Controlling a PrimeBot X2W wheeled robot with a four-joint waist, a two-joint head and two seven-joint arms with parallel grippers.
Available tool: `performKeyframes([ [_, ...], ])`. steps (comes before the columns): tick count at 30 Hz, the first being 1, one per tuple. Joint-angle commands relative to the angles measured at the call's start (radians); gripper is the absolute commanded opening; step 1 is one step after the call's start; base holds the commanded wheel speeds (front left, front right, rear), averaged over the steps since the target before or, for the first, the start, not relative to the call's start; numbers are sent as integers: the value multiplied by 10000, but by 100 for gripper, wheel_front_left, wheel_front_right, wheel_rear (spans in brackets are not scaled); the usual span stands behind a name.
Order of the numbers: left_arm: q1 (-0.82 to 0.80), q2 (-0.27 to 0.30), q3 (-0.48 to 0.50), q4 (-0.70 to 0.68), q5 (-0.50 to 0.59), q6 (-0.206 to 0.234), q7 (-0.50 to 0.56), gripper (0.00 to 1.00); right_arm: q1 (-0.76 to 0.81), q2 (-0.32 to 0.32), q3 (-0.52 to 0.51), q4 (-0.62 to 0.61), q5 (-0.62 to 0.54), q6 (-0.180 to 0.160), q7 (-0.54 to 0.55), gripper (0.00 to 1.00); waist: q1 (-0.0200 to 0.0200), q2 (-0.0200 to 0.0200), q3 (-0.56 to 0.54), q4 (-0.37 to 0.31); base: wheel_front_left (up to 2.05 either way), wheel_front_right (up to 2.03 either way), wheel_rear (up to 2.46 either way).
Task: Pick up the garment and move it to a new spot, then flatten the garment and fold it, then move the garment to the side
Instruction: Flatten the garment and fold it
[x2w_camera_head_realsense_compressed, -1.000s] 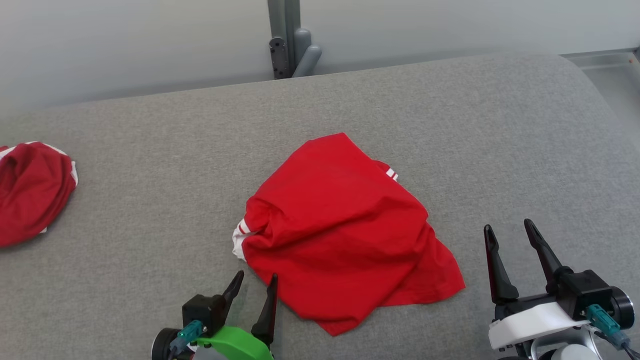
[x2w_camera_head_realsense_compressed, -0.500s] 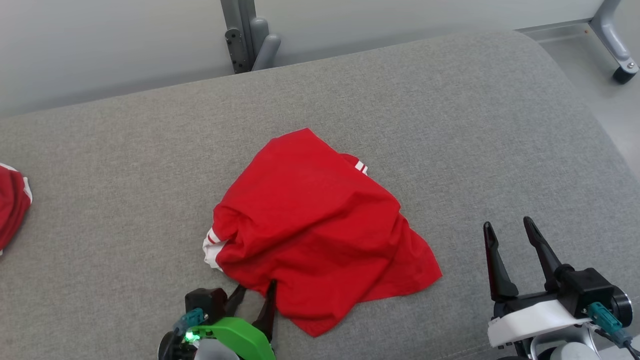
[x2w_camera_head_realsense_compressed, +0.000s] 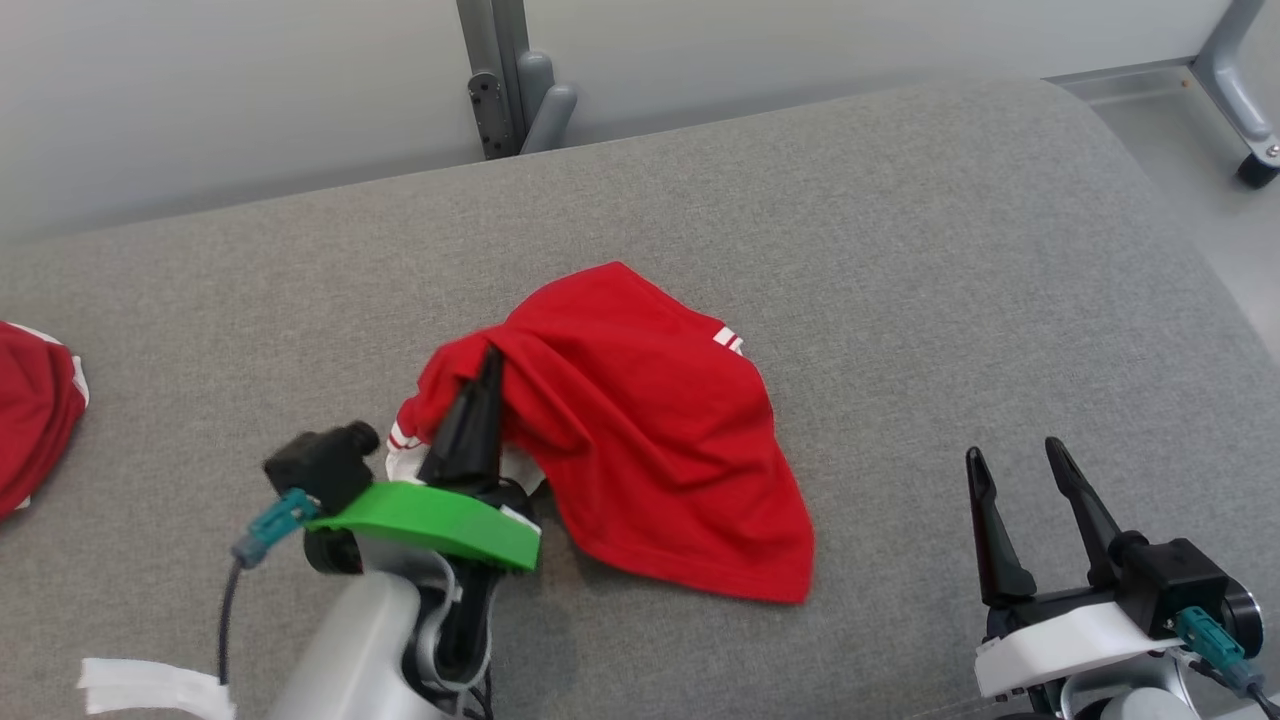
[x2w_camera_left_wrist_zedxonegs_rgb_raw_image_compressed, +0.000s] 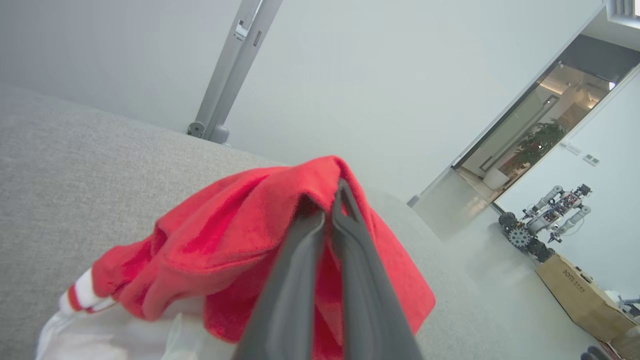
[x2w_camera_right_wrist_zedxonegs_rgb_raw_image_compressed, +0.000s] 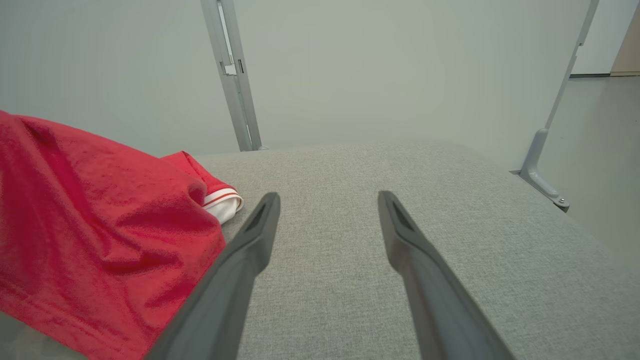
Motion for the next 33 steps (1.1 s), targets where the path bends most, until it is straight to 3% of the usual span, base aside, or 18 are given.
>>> performKeyframes([
  [1,-267,265,302,-554,-118,165,-26,0,149,-24,-3,5,28,1,-35,100,0,120,-106,83,0,0,0],
  [10,-1278,1779,1424,-4319,166,1354,1181,0,216,-21,-41,51,127,1,-35,100,0,120,-298,301,0,0,0],
  [18,-3006,2318,1077,-5606,544,1853,2937,0,-39,-21,122,105,199,1,-35,100,0,120,-236,281,0,0,0],
  [22,-3998,1817,438,-5315,585,1896,3602,0,-224,-22,341,158,298,1,-35,100,0,120,-71,29,0,0,0],
  [26,-4477,1126,-426,-4026,772,1970,3964,0,-534,-21,593,192,461,1,-35,100,0,120,285,-392,0,0,0],
  [33,-3894,79,-2683,-505,1132,1311,3532,0,-880,-19,905,308,769,1,-35,100,0,120,758,-1408,0,0,0],
])
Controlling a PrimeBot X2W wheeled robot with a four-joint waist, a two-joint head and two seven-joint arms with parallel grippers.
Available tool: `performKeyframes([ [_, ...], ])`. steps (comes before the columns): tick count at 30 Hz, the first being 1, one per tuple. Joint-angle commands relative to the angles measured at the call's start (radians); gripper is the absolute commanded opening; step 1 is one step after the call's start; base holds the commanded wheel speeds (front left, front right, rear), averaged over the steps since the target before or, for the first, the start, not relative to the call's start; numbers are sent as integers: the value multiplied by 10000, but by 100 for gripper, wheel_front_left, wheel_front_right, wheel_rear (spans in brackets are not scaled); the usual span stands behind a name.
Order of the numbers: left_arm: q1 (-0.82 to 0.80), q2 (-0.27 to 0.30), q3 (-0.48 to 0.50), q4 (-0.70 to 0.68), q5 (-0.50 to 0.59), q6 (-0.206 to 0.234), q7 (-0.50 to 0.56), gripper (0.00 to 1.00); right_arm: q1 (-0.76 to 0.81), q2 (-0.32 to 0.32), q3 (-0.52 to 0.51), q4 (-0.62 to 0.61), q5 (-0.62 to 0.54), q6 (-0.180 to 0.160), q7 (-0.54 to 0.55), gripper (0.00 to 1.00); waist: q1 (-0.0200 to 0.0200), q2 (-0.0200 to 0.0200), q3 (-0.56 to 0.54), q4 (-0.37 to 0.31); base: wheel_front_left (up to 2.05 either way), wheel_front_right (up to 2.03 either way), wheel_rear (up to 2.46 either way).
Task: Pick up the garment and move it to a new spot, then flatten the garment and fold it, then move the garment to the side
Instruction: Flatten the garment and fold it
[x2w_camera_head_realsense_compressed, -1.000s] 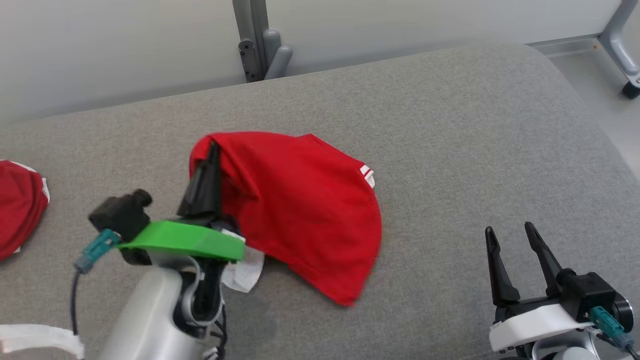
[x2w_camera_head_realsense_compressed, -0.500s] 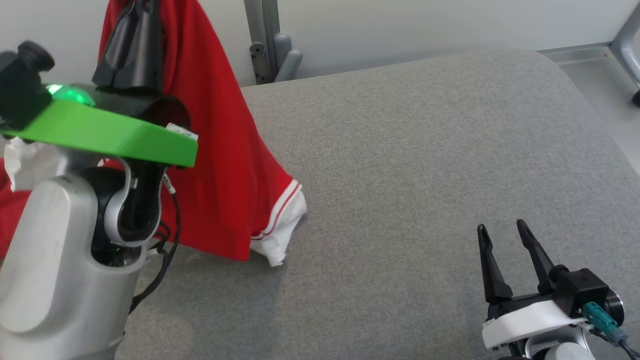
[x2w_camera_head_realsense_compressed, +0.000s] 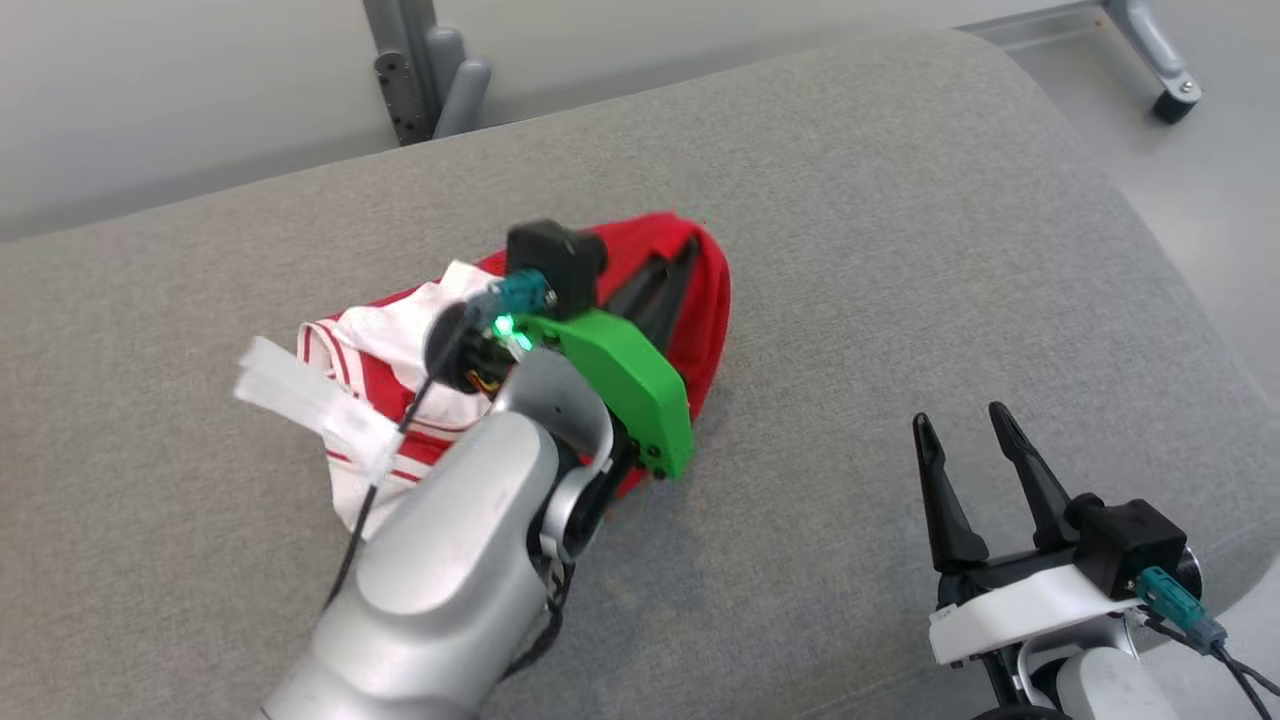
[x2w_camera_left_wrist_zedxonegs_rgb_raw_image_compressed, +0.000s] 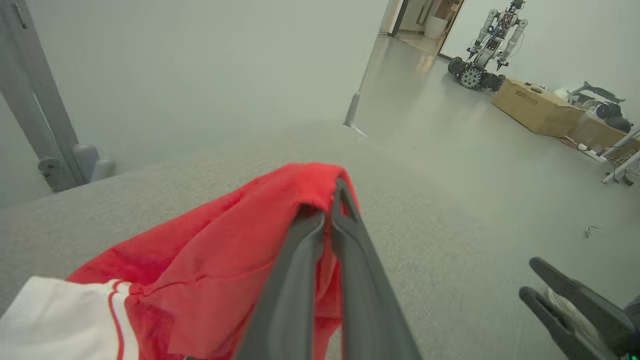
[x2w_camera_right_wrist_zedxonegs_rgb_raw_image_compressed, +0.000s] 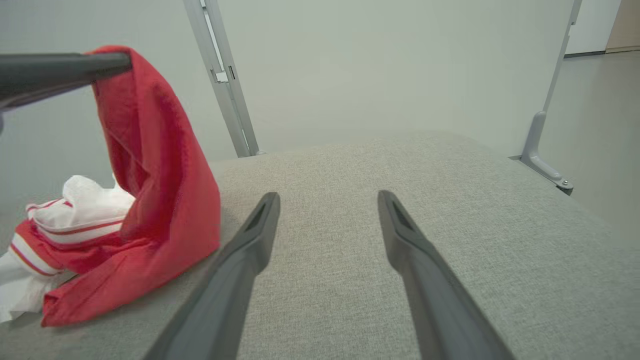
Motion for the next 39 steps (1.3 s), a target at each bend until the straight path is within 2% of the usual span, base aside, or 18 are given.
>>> performKeyframes([
  [1,290,-96,-482,547,-66,-265,-182,0,-176,-18,19,22,90,1,-35,100,0,120,428,-746,0,0,0],
  [4,611,-160,-1271,1221,-500,-570,-601,0,-83,-19,-45,38,125,1,-35,100,0,120,492,-987,0,0,0],
  [7,842,-177,-2446,1492,-891,-687,-1024,0,10,-16,-85,77,121,1,-35,100,0,120,523,-1098,0,0,0],
  [8,912,-157,-3092,1559,-1198,-774,-1298,22,-7,-16,-88,83,134,1,-35,100,0,120,552,-1129,0,0,0],
  [9,923,-158,-3378,1650,-1292,-725,-1376,49,-14,-16,-107,93,135,1,-35,100,0,120,559,-1121,0,0,0],
  [10,870,-160,-3628,1698,-1333,-693,-1507,100,-17,-19,-137,102,138,1,-35,100,0,120,554,-1098,0,0,0],
  [17,662,-174,-4273,1303,-2061,-573,-2415,100,73,-20,-327,112,17,1,-35,100,0,120,293,-737,0,0,0],
  [19,762,-143,-4079,1120,-2228,-422,-2550,100,131,-20,-326,117,3,1,-35,100,0,120,177,-680,0,0,0],
  [21,938,262,-3852,884,-2297,-183,-2648,100,144,-22,-382,71,25,1,-35,100,0,120,83,-625,0,0,0],
  [22,938,262,-3852,884,-2297,-183,-2648,100,144,-22,-382,71,25,1,-35,100,0,120,83,-625,0,0,0],
  [29,1485,2282,-2577,223,-2414,1297,-2917,100,419,-24,-491,0,66,1,-35,100,0,120,-157,-418,0,0,0],
  [32,1701,2875,-2211,297,-2652,1626,-2637,100,520,-20,-530,-5,82,1,-35,100,0,120,-183,-320,0,0,0],
  [33,1810,2897,-2032,367,-2992,1654,-2493,100,507,-22,-543,-9,85,1,-35,100,0,120,-175,-280,0,0,0],
  [36,1546,3138,-1992,665,-3118,1618,-1968,100,400,-22,-535,-2,90,1,-35,100,0,120,-105,-190,0,0,0],
  [39,1163,2854,-1625,993,-3834,1411,-1415,100,292,-20,-485,1,84,1,-35,100,0,120,-46,-106,0,0,0],
])
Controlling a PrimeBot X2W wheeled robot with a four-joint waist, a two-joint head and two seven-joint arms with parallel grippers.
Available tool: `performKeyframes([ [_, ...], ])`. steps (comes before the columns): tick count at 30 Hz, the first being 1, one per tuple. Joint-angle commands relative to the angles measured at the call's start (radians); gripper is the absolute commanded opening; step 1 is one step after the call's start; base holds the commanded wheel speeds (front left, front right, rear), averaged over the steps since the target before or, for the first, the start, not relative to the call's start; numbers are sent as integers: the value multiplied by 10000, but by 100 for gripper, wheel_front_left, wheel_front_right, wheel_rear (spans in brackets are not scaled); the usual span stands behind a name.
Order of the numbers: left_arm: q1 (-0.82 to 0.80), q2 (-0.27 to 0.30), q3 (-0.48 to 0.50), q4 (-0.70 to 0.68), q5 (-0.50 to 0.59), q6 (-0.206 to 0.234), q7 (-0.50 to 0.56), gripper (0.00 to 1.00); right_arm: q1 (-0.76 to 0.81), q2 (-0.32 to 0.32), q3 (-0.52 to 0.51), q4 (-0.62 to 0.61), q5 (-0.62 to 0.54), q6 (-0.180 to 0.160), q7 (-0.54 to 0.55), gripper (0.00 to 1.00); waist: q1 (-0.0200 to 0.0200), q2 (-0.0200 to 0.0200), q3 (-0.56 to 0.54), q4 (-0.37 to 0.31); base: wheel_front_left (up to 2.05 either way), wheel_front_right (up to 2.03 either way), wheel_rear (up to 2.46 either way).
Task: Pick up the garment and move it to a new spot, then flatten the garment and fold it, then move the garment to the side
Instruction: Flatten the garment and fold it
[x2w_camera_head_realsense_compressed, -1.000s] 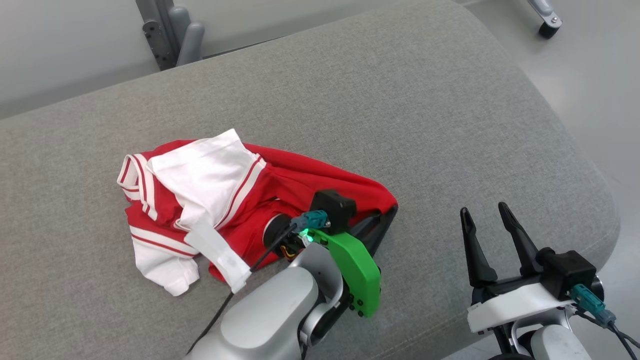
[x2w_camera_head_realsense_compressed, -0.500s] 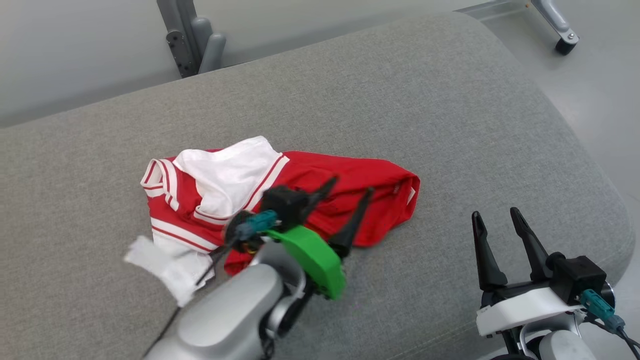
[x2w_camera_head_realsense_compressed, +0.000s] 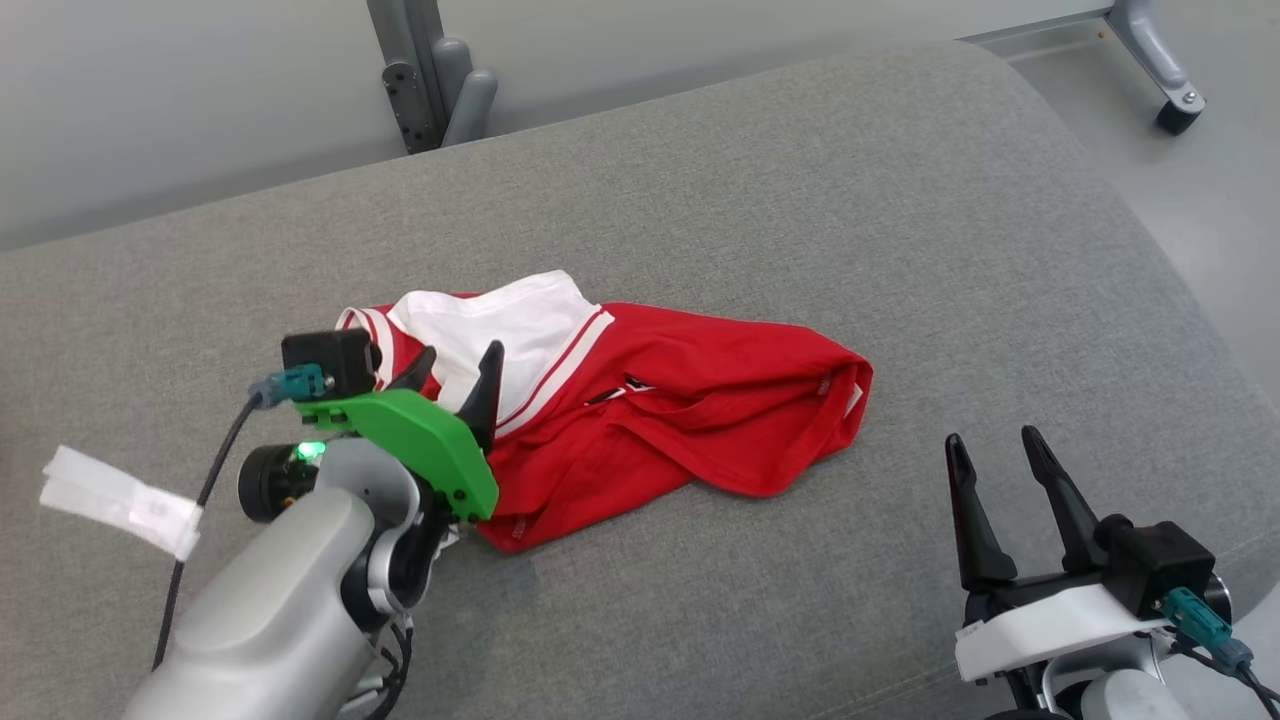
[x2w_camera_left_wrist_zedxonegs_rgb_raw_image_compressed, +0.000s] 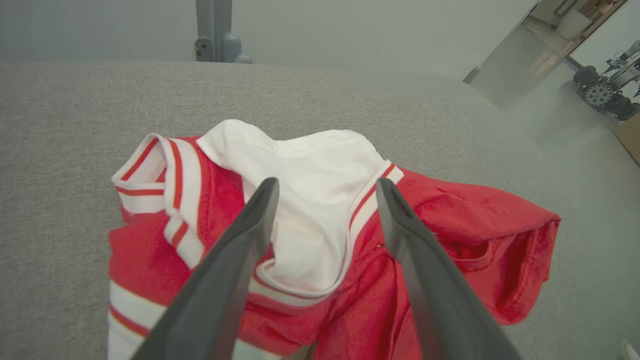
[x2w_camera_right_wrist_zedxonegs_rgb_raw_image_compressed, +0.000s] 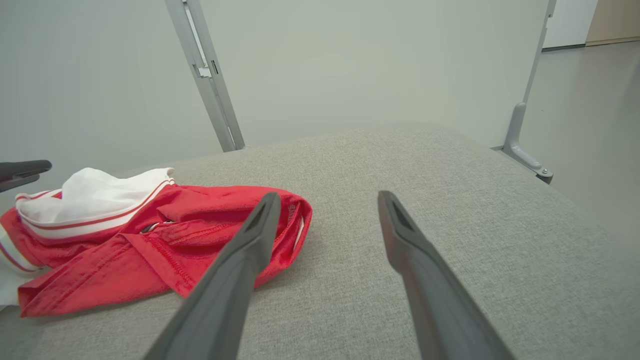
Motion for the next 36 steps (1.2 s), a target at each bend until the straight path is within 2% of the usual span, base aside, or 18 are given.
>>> performKeyframes([
  [1,-336,-82,130,199,-178,-80,226,100,-112,-25,26,-14,22,1,-35,100,0,120,60,51,0,0,0],
  [4,-897,-166,182,793,-450,-217,829,100,-235,-24,117,11,60,1,-33,100,0,120,152,17,0,0,0],
  [10,-1532,-316,384,2310,-1017,-775,1664,100,-385,-24,303,61,188,1,-35,100,0,120,386,-272,0,0,0],
  [15,-1825,-325,313,3463,-824,-888,1560,100,-409,-22,263,86,243,1,-33,100,0,120,510,-509,0,0,0],
  [20,-2039,-592,469,4041,-1132,-1453,1499,100,-416,-22,239,109,223,1,-35,100,0,120,604,-573,0,0,0],
  [21,-2133,-635,453,4107,-1052,-1535,1416,95,-427,-24,224,113,218,1,-35,100,0,120,617,-565,0,0,0],
  [22,-2204,-707,422,4147,-968,-1650,1311,71,-439,-22,221,119,213,1,-35,100,0,120,627,-555,0,0,0],
  [24,-2285,-873,360,4225,-908,-1820,1089,7,-437,-22,222,142,184,1,-35,100,0,120,619,-521,0,0,0],
  [25,-2355,-908,296,4269,-823,-1893,986,0,-437,-24,228,149,172,1,-35,100,0,120,616,-500,0,0,0],
  [30,-2671,-951,143,4345,-451,-2150,511,0,-412,-22,213,162,120,1,-35,100,0,120,539,-390,0,0,0],
  [36,-3249,-560,451,3929,-255,-2324,-461,0,-186,-22,31,164,-30,1,-35,100,0,120,250,-138,0,0,0],
])
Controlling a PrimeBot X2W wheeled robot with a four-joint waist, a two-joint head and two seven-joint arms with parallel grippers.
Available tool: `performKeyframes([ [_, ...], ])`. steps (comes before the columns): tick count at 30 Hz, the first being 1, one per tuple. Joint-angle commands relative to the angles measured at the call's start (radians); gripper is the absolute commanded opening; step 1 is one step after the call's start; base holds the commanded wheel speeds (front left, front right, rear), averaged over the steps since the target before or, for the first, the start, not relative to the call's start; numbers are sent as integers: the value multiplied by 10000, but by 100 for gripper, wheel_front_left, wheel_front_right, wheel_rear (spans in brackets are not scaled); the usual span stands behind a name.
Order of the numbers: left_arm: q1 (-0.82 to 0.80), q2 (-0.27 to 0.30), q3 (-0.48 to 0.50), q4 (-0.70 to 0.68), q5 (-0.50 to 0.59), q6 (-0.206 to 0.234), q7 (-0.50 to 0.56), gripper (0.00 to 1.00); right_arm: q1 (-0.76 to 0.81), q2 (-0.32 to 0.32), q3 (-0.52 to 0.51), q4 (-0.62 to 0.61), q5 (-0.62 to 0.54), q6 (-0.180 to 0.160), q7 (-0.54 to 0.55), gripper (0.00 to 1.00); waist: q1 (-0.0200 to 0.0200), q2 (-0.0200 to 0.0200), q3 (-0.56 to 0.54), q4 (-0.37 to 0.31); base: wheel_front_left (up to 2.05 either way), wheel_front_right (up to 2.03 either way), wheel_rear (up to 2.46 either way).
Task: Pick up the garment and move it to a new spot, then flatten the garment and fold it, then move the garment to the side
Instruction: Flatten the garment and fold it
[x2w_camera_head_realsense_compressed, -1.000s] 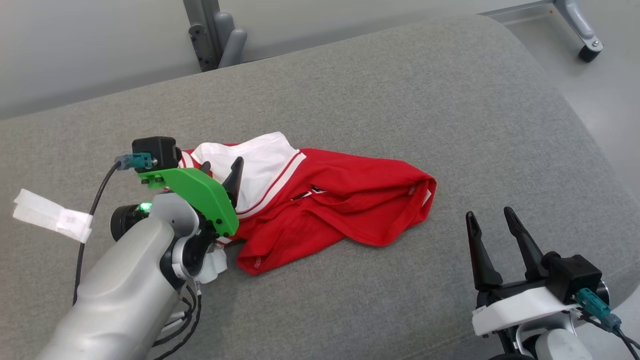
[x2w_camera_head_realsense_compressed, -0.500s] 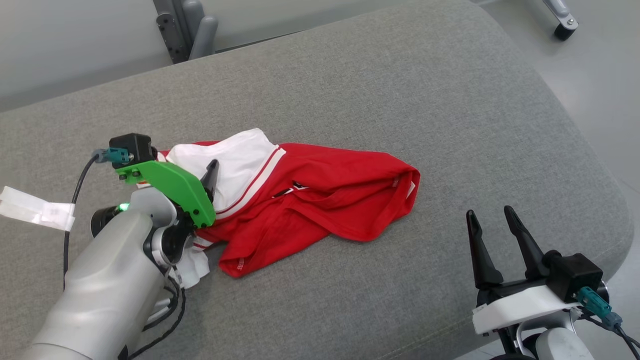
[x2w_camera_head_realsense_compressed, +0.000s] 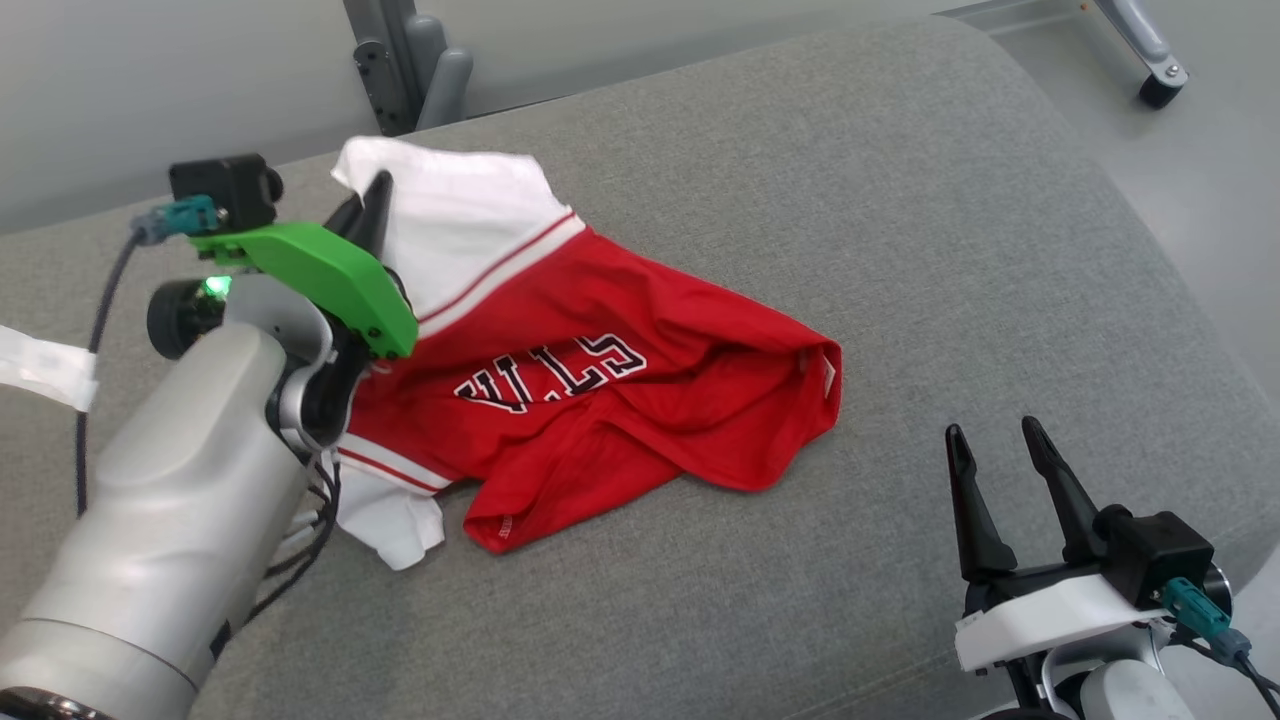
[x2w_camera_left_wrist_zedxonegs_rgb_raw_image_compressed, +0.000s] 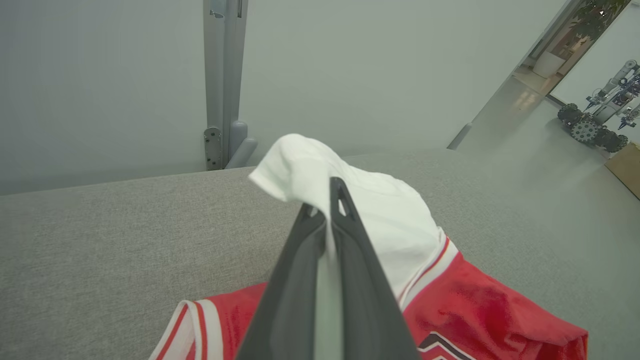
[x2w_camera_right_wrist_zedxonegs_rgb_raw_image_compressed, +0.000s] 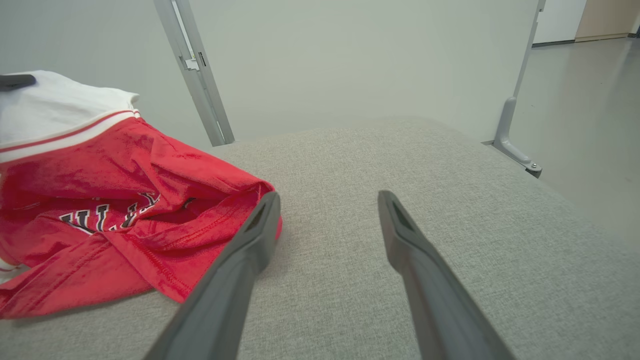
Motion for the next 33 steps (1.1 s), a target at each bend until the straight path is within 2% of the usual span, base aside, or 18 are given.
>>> performKeyframes([
  [1,-204,144,72,-110,-32,-51,-87,0,119,-24,-58,16,-42,1,-34,100,0,120,-137,148,0,0,0],
  [5,-561,853,381,-1154,22,16,-212,0,225,-24,-214,-40,-187,1,-34,100,0,120,-327,423,0,0,0],
  [9,-731,1790,772,-2674,-5,331,-57,0,393,-24,-311,-82,-287,1,-34,100,0,120,-479,736,0,0,0],
  [13,-684,2886,1205,-4384,-74,919,315,0,433,-24,-311,-142,-235,1,-33,100,0,120,-579,1040,0,0,0],
  [18,-727,4120,1764,-6128,107,1861,627,0,449,-24,-246,-145,-165,1,-34,100,0,120,-631,1381,0,0,0],
  [22,-572,4508,2037,-7619,-36,2387,836,0,362,-24,-222,-125,-114,1,-34,100,0,120,-590,1583,0,0,0],
  [25,-170,4318,1775,-8906,-182,2595,1078,0,249,-24,-173,-139,-56,-1,-34,100,0,120,-475,1672,0,0,0],
  [26,90,3886,1412,-9639,-299,2705,1217,0,175,-24,-126,-144,-2,1,-34,100,0,120,-378,1696,0,0,0],
  [28,326,3329,830,-10142,-294,2749,1381,0,102,-24,-36,-127,58,1,-33,100,0,120,-245,1669,0,0,0],
  [30,536,2600,252,-10143,-250,2872,1393,0,-39,-22,91,-111,127,1,-33,100,0,120,-106,1581,0,0,0],
  [33,888,1149,-560,-9371,-464,2906,1300,0,-320,-22,297,-116,281,1,-34,100,0,120,293,1335,0,0,0],
])
